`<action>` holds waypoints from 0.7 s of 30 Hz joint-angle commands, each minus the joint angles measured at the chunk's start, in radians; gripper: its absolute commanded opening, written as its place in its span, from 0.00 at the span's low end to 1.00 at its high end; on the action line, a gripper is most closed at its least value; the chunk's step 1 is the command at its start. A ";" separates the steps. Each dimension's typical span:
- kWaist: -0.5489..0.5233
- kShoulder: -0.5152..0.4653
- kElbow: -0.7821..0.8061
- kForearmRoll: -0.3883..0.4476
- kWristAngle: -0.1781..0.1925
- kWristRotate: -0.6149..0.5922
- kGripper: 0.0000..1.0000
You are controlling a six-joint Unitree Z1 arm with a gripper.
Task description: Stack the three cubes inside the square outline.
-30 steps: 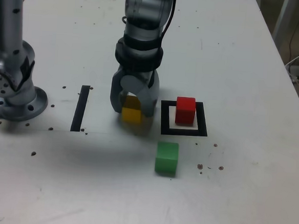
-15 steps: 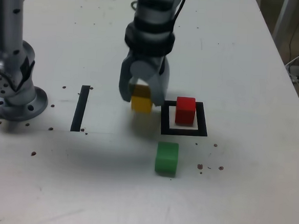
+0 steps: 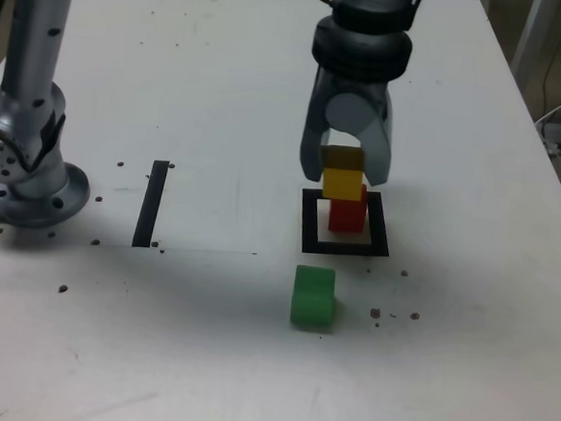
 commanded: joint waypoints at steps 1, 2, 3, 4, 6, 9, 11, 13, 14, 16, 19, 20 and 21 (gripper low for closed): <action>0.004 0.015 -0.009 -0.002 0.005 -0.005 0.13; 0.005 0.017 -0.009 -0.003 0.007 -0.007 0.13; 0.006 0.019 -0.009 -0.004 0.011 -0.010 0.13; 0.007 0.020 -0.008 -0.004 0.015 -0.012 0.13; 0.008 0.021 -0.007 -0.006 0.027 -0.018 0.13; 0.011 0.023 -0.005 -0.009 0.044 -0.028 0.13; 0.014 0.025 -0.004 -0.012 0.052 -0.032 0.13; 0.019 0.027 0.000 -0.014 0.055 -0.034 0.14; 0.020 0.029 0.002 -0.015 0.055 -0.034 0.14; 0.023 0.033 0.007 -0.018 0.052 -0.034 0.14; 0.025 0.038 0.018 -0.030 0.045 -0.034 0.14; 0.025 0.039 0.022 -0.035 0.043 -0.034 0.14; 0.025 0.040 0.028 -0.041 0.040 -0.034 0.14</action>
